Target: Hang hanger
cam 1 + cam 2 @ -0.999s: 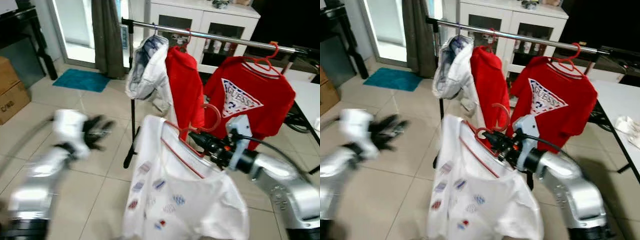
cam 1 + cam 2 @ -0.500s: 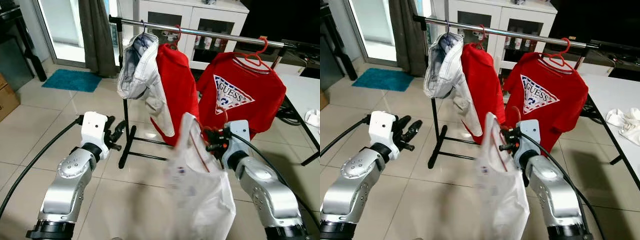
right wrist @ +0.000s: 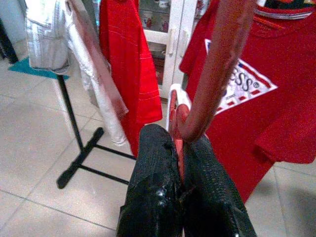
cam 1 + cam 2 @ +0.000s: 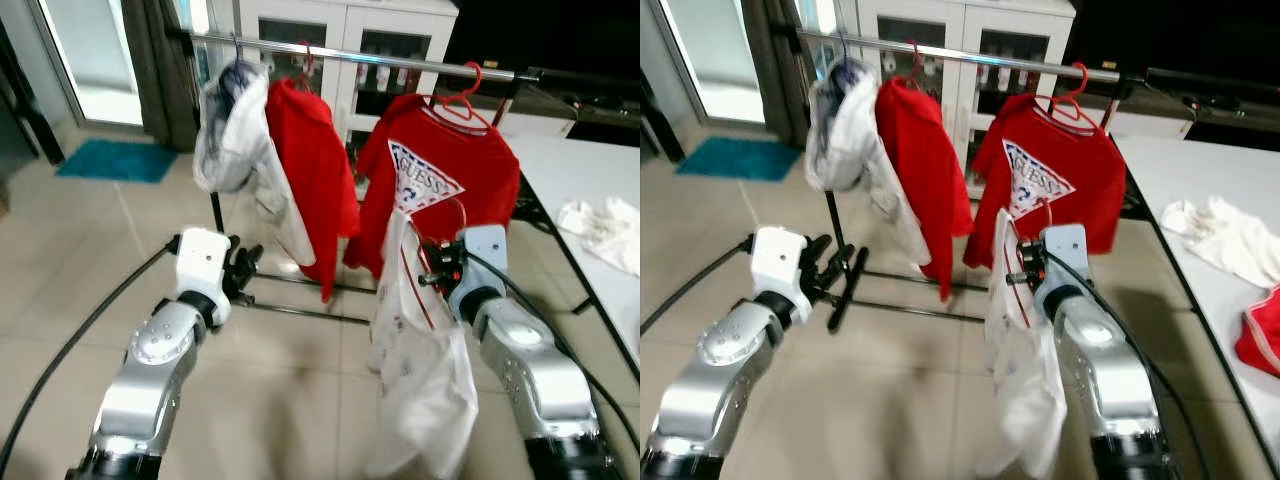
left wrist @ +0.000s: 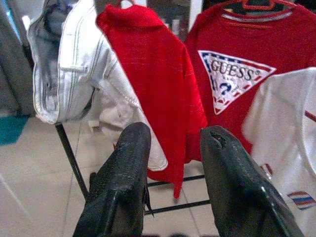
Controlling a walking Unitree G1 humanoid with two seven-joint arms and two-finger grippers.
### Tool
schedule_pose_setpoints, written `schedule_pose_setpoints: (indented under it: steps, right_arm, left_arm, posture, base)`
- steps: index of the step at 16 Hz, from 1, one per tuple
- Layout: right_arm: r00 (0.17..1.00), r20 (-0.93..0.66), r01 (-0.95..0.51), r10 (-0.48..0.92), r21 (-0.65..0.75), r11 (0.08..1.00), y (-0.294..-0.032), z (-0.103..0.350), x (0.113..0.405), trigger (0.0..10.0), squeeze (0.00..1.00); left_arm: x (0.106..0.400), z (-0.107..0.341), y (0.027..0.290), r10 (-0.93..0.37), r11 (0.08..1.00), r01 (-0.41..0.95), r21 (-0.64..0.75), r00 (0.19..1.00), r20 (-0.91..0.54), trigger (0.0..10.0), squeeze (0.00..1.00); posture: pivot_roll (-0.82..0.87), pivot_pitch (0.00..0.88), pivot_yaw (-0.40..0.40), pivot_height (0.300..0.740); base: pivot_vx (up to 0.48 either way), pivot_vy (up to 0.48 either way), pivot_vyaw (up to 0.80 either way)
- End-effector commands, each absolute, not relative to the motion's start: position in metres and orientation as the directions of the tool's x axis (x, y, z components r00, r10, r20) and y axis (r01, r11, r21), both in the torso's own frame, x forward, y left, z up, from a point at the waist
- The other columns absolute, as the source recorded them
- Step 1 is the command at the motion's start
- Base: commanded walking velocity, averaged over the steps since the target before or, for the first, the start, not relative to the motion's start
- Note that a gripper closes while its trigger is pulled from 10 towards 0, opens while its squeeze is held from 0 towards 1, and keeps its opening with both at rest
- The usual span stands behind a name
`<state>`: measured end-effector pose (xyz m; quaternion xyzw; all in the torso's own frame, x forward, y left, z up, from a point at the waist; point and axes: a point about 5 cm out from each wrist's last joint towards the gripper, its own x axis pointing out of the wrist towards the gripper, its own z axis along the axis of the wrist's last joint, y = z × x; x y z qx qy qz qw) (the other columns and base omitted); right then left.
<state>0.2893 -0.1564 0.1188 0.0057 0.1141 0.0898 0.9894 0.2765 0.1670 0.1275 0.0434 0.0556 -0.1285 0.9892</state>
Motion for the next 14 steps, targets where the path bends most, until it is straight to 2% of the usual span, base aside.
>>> schedule_pose_setpoints:
  steps: [1,8,14]
  right_arm:
    - [0.971,-0.164,-0.166,0.172,0.049,0.985,-0.1562,0.1287,0.2914,10.0,0.00]
    - [0.973,-0.173,-0.142,0.154,0.080,0.987,-0.1548,0.1265,0.2902,10.0,0.00]
    - [0.975,-0.154,-0.151,0.161,0.079,0.985,-0.1517,0.1279,0.2908,10.0,0.00]
  left_arm:
    - [0.2771,0.1330,0.1674,-0.231,0.971,0.236,0.039,0.968,-0.095,10.0,0.00]
    - [0.2760,0.1407,0.1631,-0.262,0.963,0.264,0.051,0.964,-0.053,10.0,0.00]
    - [0.2742,0.1418,0.1645,-0.260,0.963,0.263,0.055,0.964,-0.050,10.0,0.00]
  posture:
    - [-0.08,0.000,-0.055,0.740]
    - [-0.07,0.000,-0.059,0.740]
    - [-0.06,0.000,-0.066,0.740]
  base:
    - [0.000,0.000,0.00]
    - [0.000,0.000,0.00]
    - [0.301,0.000,0.00]
